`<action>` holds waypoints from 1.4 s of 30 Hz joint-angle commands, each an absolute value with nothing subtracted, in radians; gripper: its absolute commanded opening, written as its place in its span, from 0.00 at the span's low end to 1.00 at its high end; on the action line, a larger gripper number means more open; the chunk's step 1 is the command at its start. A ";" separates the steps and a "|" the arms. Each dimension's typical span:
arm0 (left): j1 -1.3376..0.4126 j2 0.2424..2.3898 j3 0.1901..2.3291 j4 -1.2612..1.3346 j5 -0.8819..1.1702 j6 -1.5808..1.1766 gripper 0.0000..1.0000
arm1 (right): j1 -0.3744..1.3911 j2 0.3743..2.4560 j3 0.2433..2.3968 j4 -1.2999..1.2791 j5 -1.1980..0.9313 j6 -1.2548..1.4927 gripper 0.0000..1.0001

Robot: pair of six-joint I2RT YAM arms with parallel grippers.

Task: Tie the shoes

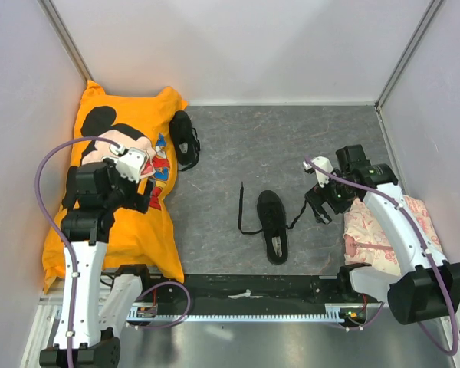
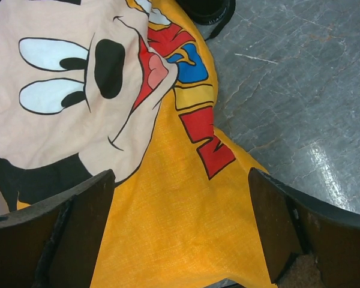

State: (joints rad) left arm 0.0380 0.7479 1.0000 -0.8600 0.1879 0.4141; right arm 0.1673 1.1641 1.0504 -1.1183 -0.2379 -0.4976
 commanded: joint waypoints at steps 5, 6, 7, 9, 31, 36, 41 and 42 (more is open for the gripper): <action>-0.027 0.891 1.144 -0.825 0.432 0.589 0.99 | 0.167 1.232 1.138 -1.134 -0.285 -0.522 0.98; -0.050 0.914 1.155 -0.827 0.446 0.615 0.99 | 0.167 1.235 1.155 -1.135 -0.282 -0.522 0.98; -0.084 0.934 1.164 -0.827 0.448 0.627 0.99 | 0.164 1.238 1.161 -1.135 -0.282 -0.520 0.98; -0.234 0.994 1.175 -0.809 0.393 0.652 0.99 | 0.155 1.253 1.176 -1.134 -0.282 -0.512 0.98; -0.795 1.666 1.149 -0.396 0.077 -0.104 0.70 | 0.100 1.440 1.100 -0.894 -0.219 -0.022 0.98; -0.804 1.768 1.187 -0.354 0.014 -0.173 0.65 | 0.101 1.450 1.045 -0.830 -0.189 0.044 0.98; -0.821 1.861 1.230 -0.364 -0.074 -0.212 0.61 | 0.101 1.483 1.023 -0.790 -0.144 0.063 0.98; -0.821 1.882 1.233 -0.362 -0.075 -0.222 0.61 | 0.101 1.488 1.017 -0.785 -0.143 0.066 0.97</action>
State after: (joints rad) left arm -0.8078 1.8297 1.1866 -0.4019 -0.0006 -0.1326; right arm 0.1043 1.4662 1.0313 -0.8486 -0.1879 0.0170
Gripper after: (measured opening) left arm 0.618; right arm 0.981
